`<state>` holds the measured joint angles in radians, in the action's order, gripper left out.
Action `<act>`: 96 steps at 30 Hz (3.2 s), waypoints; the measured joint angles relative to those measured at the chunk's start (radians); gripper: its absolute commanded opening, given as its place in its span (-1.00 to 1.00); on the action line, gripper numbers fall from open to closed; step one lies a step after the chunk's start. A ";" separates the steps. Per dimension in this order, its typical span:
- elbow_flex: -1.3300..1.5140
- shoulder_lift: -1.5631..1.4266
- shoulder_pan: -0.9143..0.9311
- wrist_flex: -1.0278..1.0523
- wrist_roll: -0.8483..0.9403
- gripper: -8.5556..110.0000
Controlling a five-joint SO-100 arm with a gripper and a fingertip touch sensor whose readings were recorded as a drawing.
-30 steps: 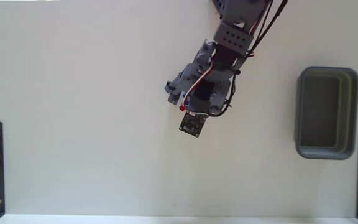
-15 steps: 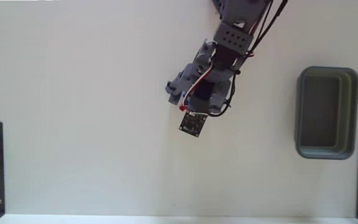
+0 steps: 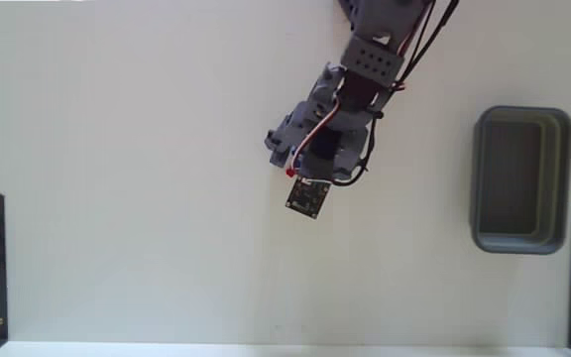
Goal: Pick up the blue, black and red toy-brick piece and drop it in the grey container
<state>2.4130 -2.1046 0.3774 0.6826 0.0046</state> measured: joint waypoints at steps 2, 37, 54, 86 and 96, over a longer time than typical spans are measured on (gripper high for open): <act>0.000 0.000 0.000 0.000 0.000 0.31; 0.000 0.000 0.000 0.000 0.000 0.14; 0.000 0.000 0.000 0.000 0.000 0.06; 0.000 0.000 0.000 0.000 0.000 -0.09; 0.000 0.000 0.000 0.000 0.000 -0.13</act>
<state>2.4130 -2.1046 0.3774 0.6826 0.0046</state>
